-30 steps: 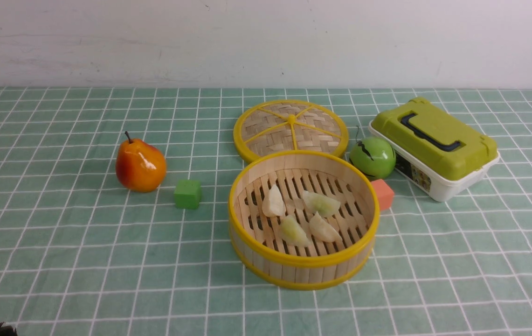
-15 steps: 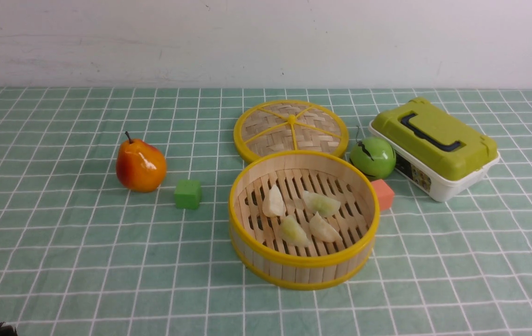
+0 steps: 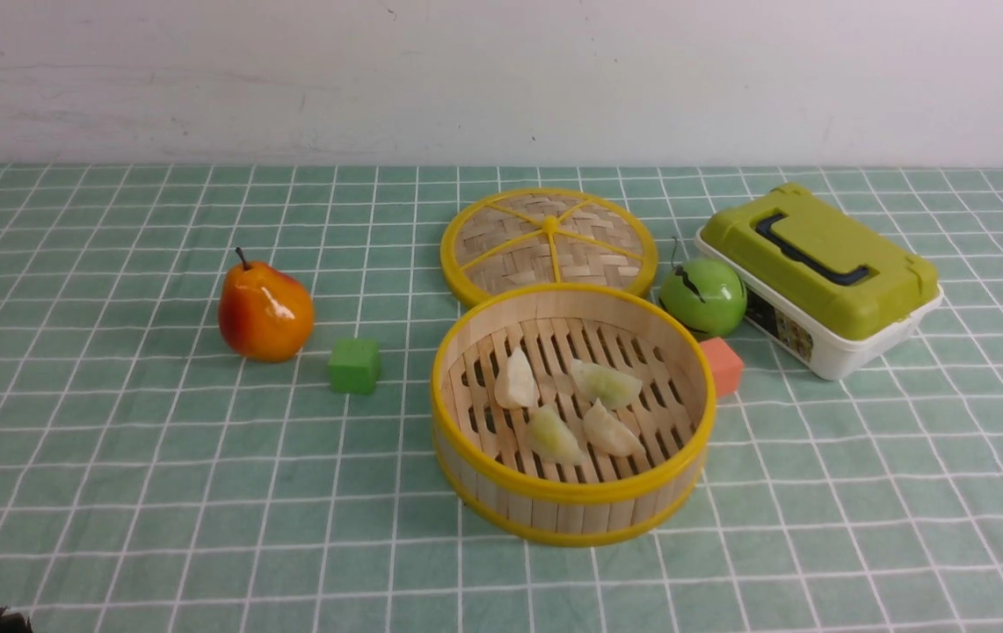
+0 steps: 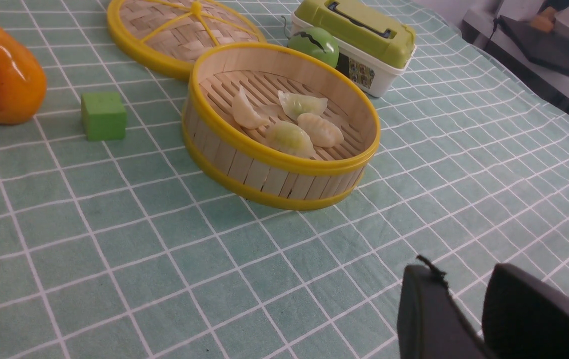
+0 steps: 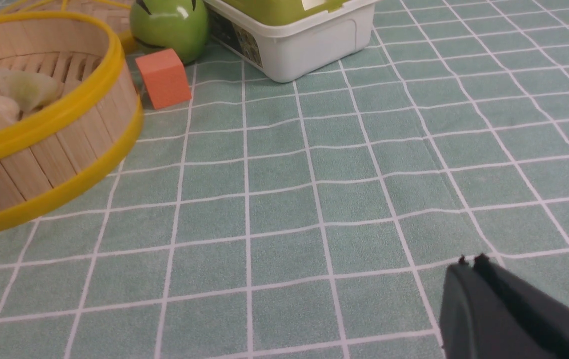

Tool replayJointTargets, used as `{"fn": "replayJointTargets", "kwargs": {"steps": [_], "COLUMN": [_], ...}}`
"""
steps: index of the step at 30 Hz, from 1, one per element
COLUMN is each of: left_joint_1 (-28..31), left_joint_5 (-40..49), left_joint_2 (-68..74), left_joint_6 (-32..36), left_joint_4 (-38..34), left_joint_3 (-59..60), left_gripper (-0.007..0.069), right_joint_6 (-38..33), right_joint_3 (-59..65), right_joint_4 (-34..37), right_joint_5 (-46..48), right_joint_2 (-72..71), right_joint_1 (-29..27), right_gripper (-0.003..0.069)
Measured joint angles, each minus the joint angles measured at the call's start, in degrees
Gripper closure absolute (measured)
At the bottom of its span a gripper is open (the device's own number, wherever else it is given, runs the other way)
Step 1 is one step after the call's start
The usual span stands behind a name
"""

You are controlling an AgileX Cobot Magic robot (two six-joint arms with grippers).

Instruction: Put the dumplings into the steamer on the table with the blue tablecloth.

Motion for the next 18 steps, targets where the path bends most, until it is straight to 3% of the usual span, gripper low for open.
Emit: {"fn": "replayJointTargets", "kwargs": {"steps": [18], "left_joint_1": [0.0], "left_joint_5": [0.0], "left_joint_2": [0.0], "left_joint_6": [0.0], "left_joint_4": [0.0], "left_joint_3": [0.0], "left_gripper": [0.0453], "right_joint_6": [0.0], "right_joint_3": [0.0], "right_joint_4": [0.0], "right_joint_5": [0.0], "right_joint_2": [0.0], "right_joint_1": [0.0], "right_gripper": [0.0662]}}
